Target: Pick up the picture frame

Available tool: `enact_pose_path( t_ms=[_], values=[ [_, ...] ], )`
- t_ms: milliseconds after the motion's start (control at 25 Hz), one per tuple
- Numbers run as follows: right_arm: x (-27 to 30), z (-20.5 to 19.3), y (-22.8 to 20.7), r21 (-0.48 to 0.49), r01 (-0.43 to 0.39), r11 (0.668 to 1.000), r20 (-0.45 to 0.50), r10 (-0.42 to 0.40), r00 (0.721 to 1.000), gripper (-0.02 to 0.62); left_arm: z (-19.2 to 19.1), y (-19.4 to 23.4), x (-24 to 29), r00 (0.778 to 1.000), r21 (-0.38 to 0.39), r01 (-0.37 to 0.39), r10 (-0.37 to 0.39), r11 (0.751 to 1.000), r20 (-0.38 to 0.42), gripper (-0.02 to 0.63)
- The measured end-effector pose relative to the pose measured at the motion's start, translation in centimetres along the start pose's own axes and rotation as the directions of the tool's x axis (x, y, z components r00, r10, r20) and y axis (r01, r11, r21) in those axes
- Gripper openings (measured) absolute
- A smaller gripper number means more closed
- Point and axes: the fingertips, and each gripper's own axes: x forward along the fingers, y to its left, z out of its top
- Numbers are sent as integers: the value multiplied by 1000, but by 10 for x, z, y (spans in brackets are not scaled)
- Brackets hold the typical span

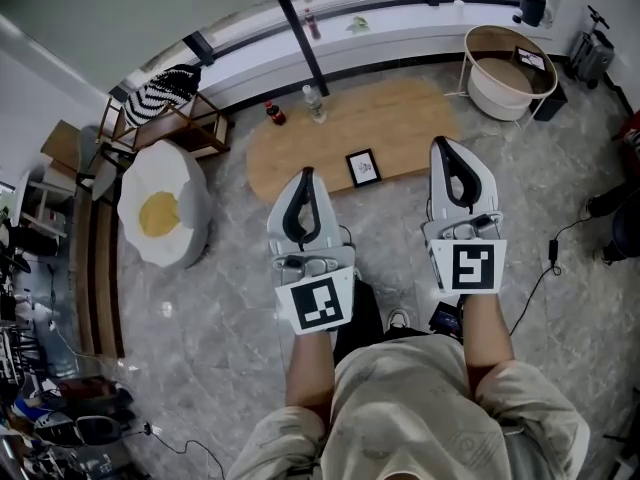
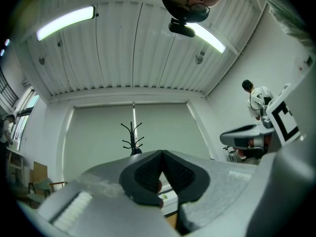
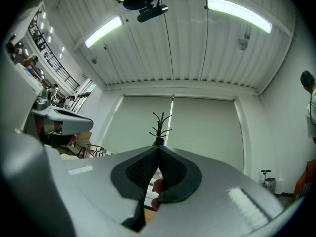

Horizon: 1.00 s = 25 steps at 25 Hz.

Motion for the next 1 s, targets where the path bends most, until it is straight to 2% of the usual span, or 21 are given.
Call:
enact_pose_path(
  t_ms=[480,1000],
  values=[
    [49,-22,8,-38,-2,999,-27,1,1000,2,-29,24,42,1000,-31,1,-1,1000,11,5],
    [148,-30,43,-84,-20,996,-22,18,1000,2,-59,96,107,1000,-50,-6,7,999,25,5]
  ],
)
